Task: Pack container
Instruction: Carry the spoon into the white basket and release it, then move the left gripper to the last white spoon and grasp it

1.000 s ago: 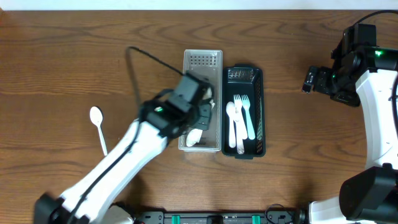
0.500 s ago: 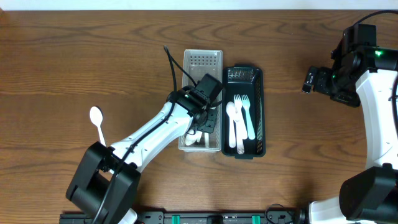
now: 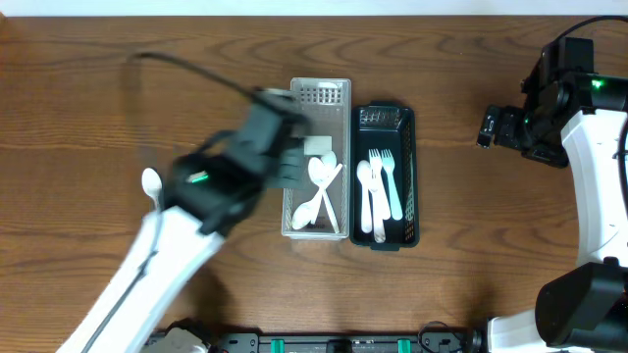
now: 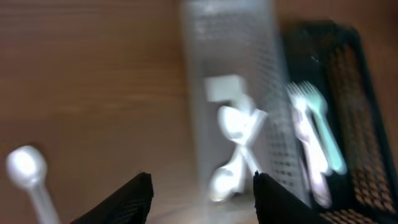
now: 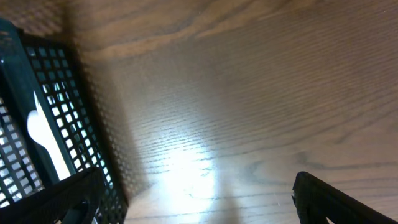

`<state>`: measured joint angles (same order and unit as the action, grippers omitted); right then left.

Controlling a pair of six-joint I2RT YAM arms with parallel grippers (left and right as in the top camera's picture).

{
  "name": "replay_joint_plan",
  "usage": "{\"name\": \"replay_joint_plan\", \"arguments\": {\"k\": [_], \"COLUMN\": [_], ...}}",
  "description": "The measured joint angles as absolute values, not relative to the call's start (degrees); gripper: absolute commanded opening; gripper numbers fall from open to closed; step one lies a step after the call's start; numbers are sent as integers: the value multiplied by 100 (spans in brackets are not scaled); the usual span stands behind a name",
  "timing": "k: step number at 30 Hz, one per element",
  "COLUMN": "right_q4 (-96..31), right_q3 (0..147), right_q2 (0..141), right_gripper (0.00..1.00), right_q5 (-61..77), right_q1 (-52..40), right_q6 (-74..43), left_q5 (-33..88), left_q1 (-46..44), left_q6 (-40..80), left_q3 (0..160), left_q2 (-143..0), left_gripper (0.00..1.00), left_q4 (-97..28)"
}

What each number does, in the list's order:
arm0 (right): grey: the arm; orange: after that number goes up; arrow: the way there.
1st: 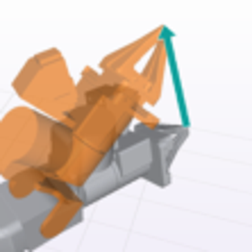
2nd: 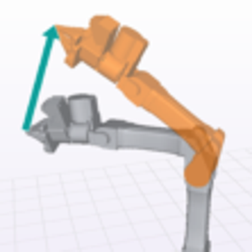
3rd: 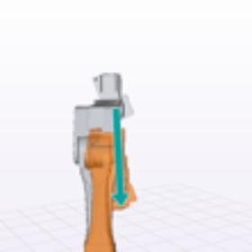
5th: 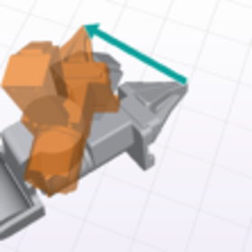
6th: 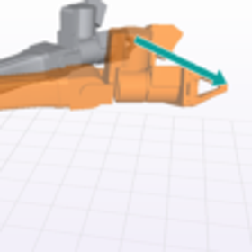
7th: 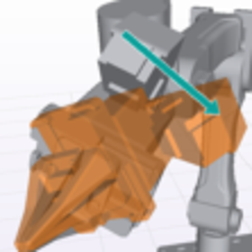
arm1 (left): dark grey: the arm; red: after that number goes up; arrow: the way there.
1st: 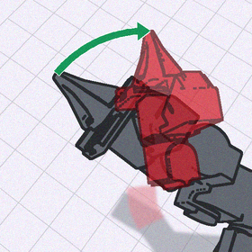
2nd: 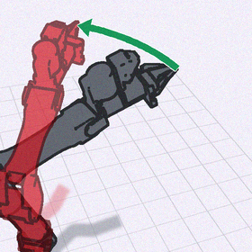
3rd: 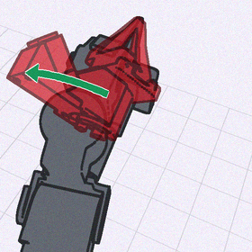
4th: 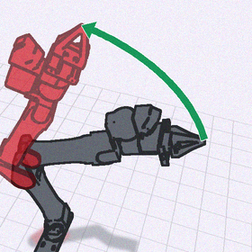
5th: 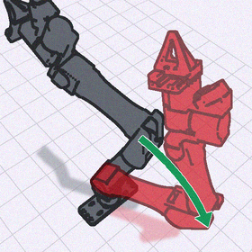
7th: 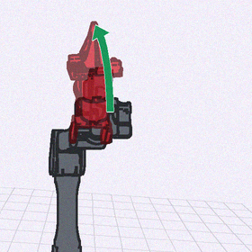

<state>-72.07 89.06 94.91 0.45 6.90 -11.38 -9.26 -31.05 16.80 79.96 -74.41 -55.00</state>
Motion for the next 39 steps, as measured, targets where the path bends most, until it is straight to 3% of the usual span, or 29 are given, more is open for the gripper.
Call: {"name": "replay_joint_plan", "arguments": {"k": [9,16,28,39], "right_q4": [-7321,-7343,-7343,-7345], "right_q3": [8906,8906,8906,8906], "right_q2": [9491,9491,9491,9491], "right_gripper": [99,99,99,99], "right_q5": [45,45,45,45], "right_q1": [690,690,690,690], "right_q6": [-1039,-1017,-998,-996], "left_q5": [-1149,-878,-674,93], "left_q1": [-80,1549,1887,1887], "left_q6": [1977,2034,1946,1282], "left_q3": [7985,7662,7343,6313], "left_q2": [-6923,-7607,-10016,-10481], "left_gripper": [84,87,88,89], "left_q4": [-6243,-6217,-5658,-4101]}}
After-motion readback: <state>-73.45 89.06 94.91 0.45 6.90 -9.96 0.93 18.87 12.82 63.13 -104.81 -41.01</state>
